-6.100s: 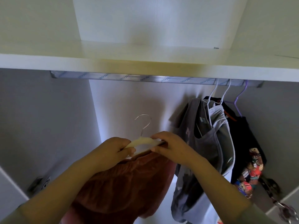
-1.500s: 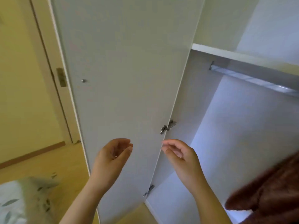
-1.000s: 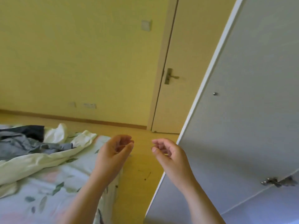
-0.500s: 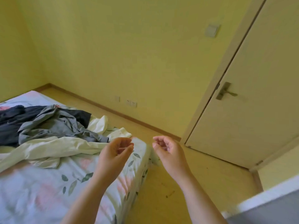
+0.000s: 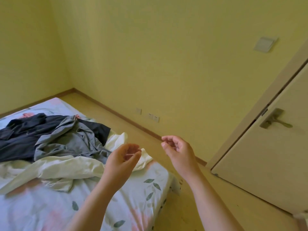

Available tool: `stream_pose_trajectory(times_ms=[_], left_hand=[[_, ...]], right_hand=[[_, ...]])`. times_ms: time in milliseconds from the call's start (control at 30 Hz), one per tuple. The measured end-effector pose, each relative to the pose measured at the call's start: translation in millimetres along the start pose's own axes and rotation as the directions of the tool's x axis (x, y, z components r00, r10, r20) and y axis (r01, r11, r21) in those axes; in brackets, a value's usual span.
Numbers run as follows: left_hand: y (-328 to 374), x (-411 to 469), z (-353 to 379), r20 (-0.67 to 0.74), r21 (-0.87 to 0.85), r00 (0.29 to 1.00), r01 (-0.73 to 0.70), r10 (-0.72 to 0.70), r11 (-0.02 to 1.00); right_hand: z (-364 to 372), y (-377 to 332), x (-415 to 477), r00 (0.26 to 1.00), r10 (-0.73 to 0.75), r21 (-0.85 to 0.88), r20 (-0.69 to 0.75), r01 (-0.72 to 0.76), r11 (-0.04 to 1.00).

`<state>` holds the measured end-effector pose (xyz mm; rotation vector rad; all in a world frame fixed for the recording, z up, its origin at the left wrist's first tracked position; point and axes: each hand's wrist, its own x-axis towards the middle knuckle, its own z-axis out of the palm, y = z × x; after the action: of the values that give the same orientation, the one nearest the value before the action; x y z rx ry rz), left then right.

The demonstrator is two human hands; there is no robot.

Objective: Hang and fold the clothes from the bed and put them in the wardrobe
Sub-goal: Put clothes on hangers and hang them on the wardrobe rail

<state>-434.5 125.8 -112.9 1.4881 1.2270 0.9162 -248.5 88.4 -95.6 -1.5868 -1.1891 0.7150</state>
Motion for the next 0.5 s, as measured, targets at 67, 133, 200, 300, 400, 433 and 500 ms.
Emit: stream_pose_trajectory(times_ms=[67,133,200,300,400,433,500], left_hand=[[-2.4,15.1,-6.8,-0.031,-0.008,0.999,0.011,-0.011,1.000],[-3.0,29.9,-14.4,-0.068,-0.027,0.997,0.018,-0.020,0.999],[-4.5,43.1,-20.9,-0.110,-0.029,0.994,0.024,-0.027,0.999],[-6.8,63.9,-29.6,-0.174,-0.042,0.985,0.013,-0.020,0.999],[-8.7,87.3,-33.3,-0.210,-0.034,0.978,0.009,-0.016,0.999],[-11.1,93.6,-32.4,-0.224,-0.033,0.974,0.020,-0.027,0.999],[-16.4,106.6,-27.8,-0.260,-0.019,0.964,0.046,-0.049,0.999]], right_hand=[[8.7,1.3,18.3,1.000,-0.002,0.014,0.014,0.002,1.000],[18.5,1.7,36.8,0.999,-0.002,0.019,0.044,0.001,1.000],[30.0,2.9,55.8,0.996,0.000,0.027,0.094,-0.002,1.000],[50.2,-0.3,88.1,0.986,-0.031,0.032,0.162,0.027,0.999],[63.9,0.1,121.4,0.977,-0.056,0.069,0.207,0.043,0.997],[66.2,3.9,130.5,0.972,-0.053,0.076,0.230,0.037,0.996],[66.8,13.4,149.3,0.961,-0.039,0.078,0.276,0.018,0.997]])
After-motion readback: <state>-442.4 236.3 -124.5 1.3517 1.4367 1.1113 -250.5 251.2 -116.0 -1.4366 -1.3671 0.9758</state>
